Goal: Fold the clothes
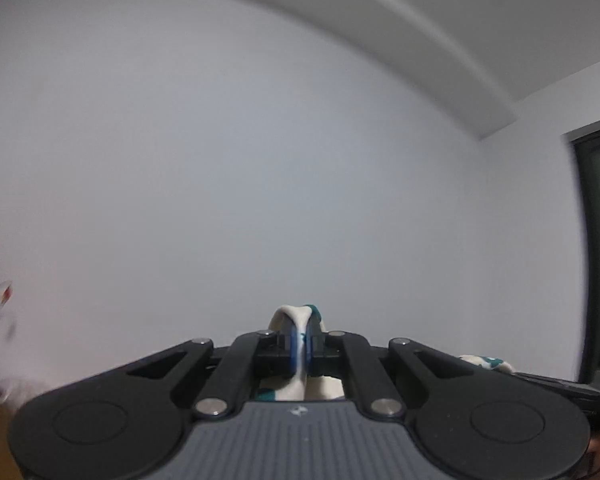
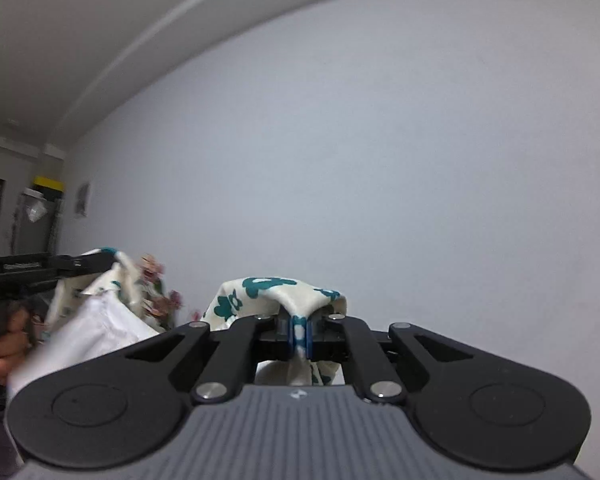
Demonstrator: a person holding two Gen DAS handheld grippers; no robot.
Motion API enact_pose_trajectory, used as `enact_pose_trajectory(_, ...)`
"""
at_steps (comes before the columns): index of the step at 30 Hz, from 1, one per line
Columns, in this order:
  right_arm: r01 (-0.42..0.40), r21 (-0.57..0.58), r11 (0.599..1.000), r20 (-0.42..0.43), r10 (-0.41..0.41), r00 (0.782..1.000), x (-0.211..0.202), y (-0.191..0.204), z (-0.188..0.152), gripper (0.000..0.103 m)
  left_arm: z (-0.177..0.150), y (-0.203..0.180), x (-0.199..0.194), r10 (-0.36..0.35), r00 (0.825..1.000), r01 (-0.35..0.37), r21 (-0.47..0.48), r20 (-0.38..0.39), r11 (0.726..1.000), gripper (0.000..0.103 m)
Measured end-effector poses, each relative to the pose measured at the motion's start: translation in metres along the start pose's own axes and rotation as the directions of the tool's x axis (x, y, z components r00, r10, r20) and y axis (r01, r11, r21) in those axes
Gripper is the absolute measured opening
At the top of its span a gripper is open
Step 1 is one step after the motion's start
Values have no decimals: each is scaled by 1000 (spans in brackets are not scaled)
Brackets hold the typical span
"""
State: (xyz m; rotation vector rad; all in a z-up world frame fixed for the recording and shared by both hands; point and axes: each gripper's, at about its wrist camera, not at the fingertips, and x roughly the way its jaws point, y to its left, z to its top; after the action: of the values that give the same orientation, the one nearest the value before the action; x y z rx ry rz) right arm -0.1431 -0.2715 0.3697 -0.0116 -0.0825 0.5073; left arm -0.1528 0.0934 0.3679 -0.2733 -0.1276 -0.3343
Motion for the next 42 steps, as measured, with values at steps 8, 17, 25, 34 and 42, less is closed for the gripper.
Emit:
enact_pose_trajectory(8,84,93,992,-170,-67,983,105,-33,-44,4,-19,33,80,116,990,-117,0,-75,993,1)
enact_pose_trajectory(17,25,22,999,-18,-24,1000,40,3,-17,5,-9,10,7,151,980,-168,126,132,978,2)
enact_pose_trajectory(25,-75,168,983,-417,140,898,26,24,-187,40,-205,67,-28,339,854,-297,166,-394,940,31)
enact_pose_trajectory(34,-30,222,975,-542,149,827,40,4,-261,75,-243,87,-47,248,814,-263,47,-526,964,66)
enact_pose_trajectory(42,127,55,990,-623,-65,779,161,7,-324,40,-344,25,40,104,686,-76,70,-721,995,41)
